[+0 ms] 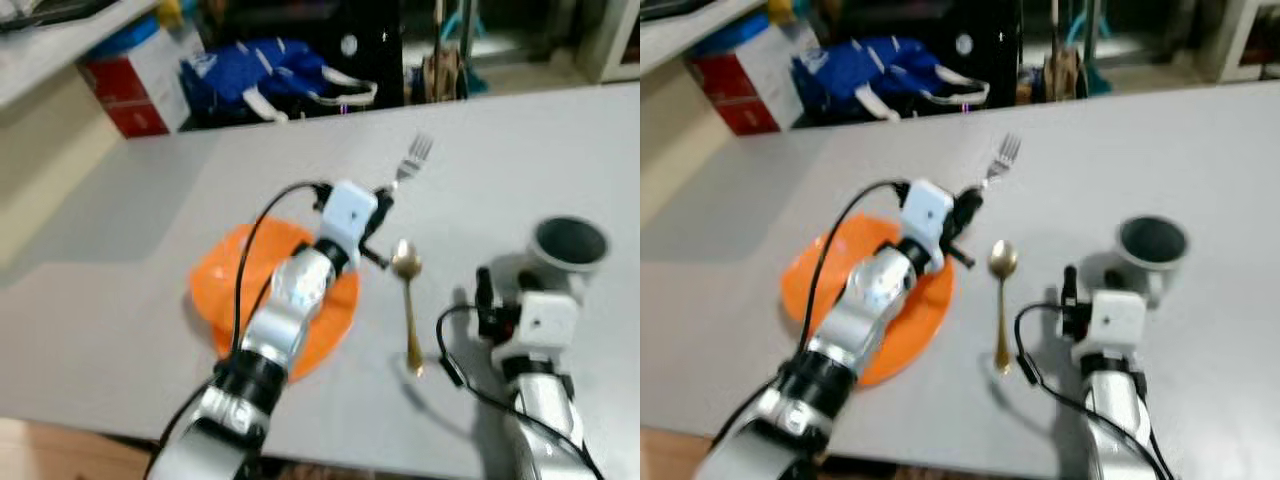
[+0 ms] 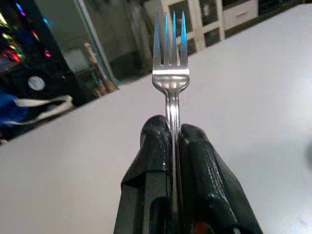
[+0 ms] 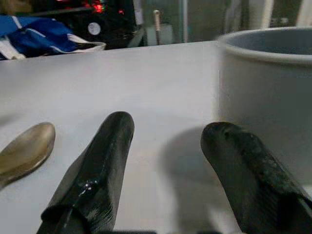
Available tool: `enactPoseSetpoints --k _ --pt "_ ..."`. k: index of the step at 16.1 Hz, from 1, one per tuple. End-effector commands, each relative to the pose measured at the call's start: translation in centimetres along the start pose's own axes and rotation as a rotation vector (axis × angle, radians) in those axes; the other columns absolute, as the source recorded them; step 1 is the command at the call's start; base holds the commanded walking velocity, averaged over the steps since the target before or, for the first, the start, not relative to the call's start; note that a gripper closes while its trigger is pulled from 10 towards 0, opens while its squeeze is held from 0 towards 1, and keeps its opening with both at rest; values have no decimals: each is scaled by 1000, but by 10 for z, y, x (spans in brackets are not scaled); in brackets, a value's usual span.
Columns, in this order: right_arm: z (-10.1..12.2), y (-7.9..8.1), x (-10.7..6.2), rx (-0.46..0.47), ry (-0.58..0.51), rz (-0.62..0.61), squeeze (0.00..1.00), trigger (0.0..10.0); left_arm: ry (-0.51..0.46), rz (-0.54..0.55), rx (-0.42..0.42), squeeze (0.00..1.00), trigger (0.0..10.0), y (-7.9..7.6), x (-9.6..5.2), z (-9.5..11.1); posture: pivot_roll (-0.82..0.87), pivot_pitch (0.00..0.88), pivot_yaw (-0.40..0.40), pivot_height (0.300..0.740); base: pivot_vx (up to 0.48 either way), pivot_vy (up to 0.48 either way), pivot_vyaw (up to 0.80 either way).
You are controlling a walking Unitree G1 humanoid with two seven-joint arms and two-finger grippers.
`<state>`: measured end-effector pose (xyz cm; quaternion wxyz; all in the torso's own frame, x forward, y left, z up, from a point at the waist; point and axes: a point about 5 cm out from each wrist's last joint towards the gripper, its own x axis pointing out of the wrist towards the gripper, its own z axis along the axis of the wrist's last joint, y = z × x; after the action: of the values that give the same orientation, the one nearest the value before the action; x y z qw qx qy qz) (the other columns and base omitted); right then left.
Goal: Setting the table
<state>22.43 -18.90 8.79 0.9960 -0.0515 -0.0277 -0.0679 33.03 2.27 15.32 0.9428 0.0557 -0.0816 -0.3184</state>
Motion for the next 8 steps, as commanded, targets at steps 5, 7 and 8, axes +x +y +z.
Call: enactPoseSetpoints --k 5,7,8 --pt "4 10 -2 19 -11 32 0 10000 33 57 -1 0 10000 17 -8 -7 -149 0 191 740 0 0 0" --pt "3 10 -2 18 -8 32 0 10000 36 61 -8 0 10000 17 -8 -7 -149 0 191 740 0 0 0" --pt "3 10 -2 18 -8 32 0 10000 35 61 -9 0 10000 17 -8 -7 -148 0 191 740 0 0 0"
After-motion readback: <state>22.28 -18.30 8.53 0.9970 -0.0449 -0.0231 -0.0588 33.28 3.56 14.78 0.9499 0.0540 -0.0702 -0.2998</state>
